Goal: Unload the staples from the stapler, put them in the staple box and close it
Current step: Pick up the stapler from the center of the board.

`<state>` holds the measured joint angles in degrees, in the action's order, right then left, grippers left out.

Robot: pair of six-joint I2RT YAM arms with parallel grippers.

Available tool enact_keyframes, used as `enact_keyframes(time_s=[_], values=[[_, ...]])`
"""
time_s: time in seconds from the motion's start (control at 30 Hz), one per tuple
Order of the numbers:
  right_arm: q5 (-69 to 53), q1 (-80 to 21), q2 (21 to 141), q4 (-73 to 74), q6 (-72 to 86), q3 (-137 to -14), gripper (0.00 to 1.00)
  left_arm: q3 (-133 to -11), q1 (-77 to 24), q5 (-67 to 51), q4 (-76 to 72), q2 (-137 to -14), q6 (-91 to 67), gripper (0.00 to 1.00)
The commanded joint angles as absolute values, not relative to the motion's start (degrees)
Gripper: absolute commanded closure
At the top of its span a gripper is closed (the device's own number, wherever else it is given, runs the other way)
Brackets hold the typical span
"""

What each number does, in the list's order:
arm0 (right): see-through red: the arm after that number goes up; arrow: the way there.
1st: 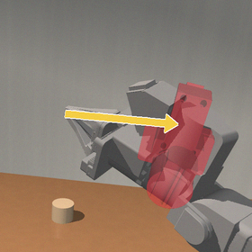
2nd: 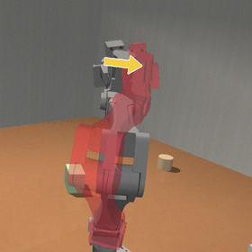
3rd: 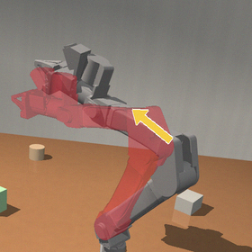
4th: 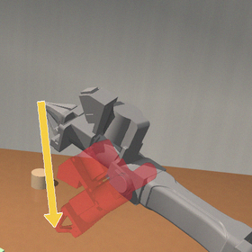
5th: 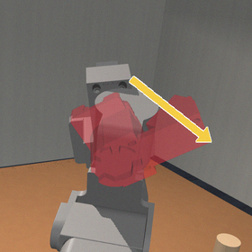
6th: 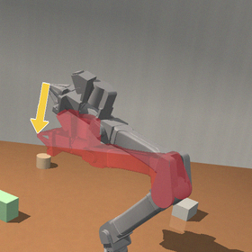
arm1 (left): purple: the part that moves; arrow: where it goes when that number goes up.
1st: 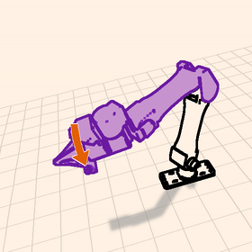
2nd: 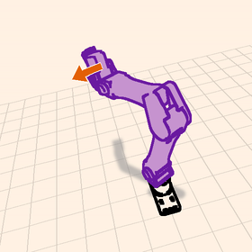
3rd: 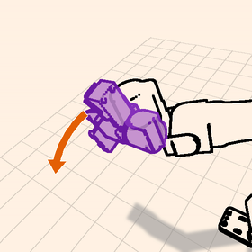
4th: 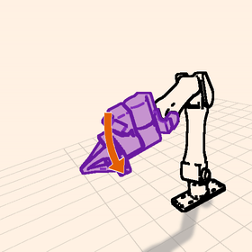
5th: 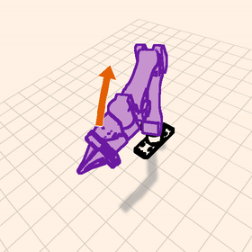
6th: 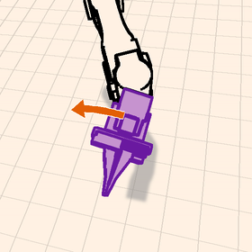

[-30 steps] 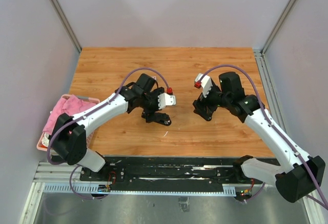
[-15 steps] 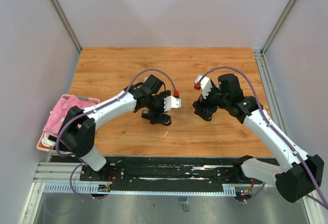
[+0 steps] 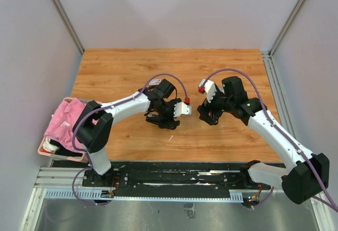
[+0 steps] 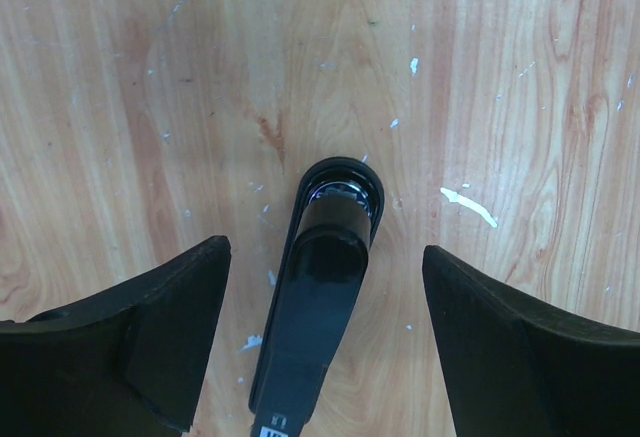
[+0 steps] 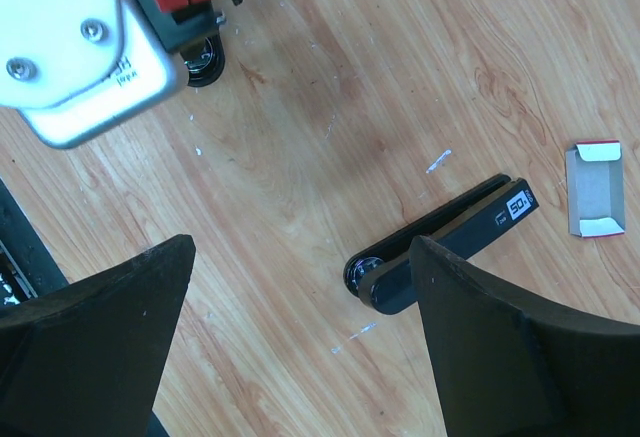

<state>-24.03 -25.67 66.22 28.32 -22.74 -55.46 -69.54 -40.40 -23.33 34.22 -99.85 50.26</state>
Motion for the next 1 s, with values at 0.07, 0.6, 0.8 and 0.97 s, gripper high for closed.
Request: enact_keyframes(time_s=[0.07,0.6,0.8,0.97], values=[[-26.56,-23.21,63.85,28.57,-23.34,-55.11,0.09,-69.86,-41.57,-24.47,33.58,-101.74,51.55,0.26],[-29.31,-21.63,59.47,28.26,-22.45,-55.57,0.09,-68.30,-41.57,-21.40,31.37,-102.75,50.69,0.72],[-29.20,-21.63,60.32,28.09,-21.68,-56.33,0.09,-68.88,-41.57,-20.29,31.36,-103.43,49.30,0.98],[-30.18,-21.47,61.02,27.33,-19.45,-56.70,0.09,-69.27,-41.55,-17.98,27.67,-100.90,44.23,1.00]])
